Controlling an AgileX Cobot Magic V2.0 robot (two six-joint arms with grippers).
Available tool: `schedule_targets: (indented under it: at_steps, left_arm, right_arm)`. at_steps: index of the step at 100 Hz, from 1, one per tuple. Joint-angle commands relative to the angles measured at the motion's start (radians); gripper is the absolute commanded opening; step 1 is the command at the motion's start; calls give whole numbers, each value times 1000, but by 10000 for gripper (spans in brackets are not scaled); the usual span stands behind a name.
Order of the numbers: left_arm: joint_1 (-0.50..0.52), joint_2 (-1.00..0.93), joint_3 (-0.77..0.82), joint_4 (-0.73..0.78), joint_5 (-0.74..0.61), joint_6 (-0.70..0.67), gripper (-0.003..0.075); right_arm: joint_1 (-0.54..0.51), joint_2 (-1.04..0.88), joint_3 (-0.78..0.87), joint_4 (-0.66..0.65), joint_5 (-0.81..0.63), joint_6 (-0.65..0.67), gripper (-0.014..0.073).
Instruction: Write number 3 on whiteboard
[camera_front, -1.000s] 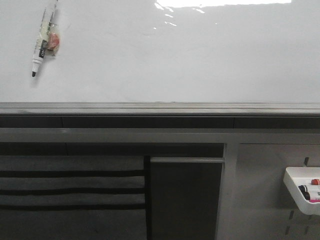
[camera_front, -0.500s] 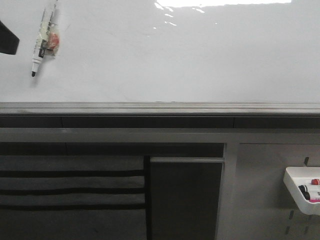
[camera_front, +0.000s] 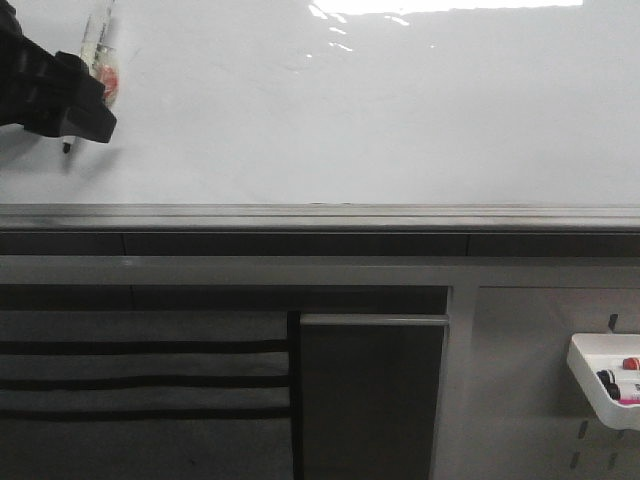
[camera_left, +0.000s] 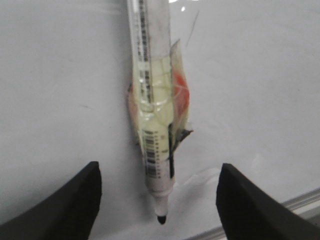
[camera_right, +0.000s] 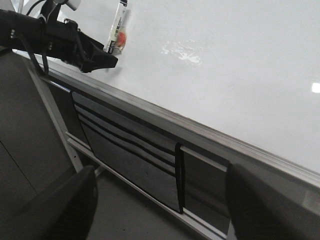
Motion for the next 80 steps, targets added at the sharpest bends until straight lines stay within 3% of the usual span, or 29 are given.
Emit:
schedule_targets:
  at_steps: [1,19,53,68,80]
  left_arm:
    - [-9,-6,-45,0,-101,-1,441]
    - [-9,7,-51,0,-124,-1,412]
    - [-9,7,-51,0,-137,-1,144]
    - [-9,-32,-51,0,-68,-1,61]
    - [-9,-100,-65,16,81,-1,3]
  right_arm:
    - [-9,18,-34,48,-50,-10,476]
    - [-9,18,-34,48,-48,-10,476]
    - [-9,18,-34,48,-47,-10,476]
    - [-9,18,-36,48,-40,12,476]
    - [-9,50,-59,48,23,75,475]
